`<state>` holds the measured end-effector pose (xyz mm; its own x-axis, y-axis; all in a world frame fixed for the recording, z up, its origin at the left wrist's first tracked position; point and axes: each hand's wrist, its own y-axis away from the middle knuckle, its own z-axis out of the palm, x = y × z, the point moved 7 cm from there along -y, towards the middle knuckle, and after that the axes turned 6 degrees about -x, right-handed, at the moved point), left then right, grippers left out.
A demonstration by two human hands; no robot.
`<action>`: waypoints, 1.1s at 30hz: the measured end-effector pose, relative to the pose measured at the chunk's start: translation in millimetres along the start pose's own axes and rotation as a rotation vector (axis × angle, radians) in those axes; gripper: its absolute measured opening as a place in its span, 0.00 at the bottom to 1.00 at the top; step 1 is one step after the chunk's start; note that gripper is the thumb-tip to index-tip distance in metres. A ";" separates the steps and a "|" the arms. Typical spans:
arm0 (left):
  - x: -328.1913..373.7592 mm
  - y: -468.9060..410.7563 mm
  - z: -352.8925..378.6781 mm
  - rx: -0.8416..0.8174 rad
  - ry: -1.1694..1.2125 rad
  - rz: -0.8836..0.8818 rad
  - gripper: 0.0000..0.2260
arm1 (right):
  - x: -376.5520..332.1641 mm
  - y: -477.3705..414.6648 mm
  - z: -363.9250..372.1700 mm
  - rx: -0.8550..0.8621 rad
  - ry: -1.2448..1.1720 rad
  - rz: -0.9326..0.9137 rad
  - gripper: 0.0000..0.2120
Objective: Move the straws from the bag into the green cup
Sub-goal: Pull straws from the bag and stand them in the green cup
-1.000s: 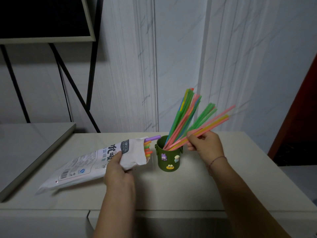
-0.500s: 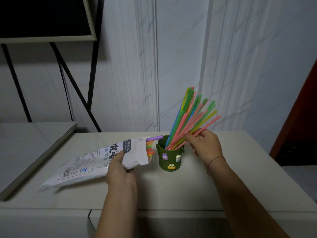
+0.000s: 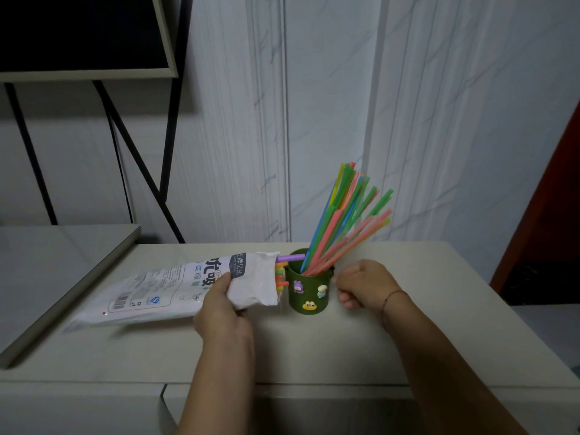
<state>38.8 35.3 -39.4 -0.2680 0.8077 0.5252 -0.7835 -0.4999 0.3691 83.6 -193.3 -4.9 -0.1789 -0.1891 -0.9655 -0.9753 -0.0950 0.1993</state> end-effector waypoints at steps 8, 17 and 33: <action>21.5 20.0 16.2 -0.083 -0.162 0.273 0.18 | 2.7 14.0 59.4 -0.425 -0.502 0.152 0.07; 29.2 26.9 28.6 -0.241 -0.253 0.343 0.18 | 2.5 3.7 64.5 -0.280 -0.654 0.109 0.14; 7.8 11.6 19.5 -0.214 -0.102 0.087 0.18 | -22.2 17.8 69.3 -0.318 -0.377 -0.191 0.06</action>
<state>38.5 29.8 -16.1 -0.2900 0.7235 0.6265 -0.8638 -0.4797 0.1540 61.3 -123.1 8.5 -0.0930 0.2197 -0.9711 -0.9183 -0.3959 -0.0016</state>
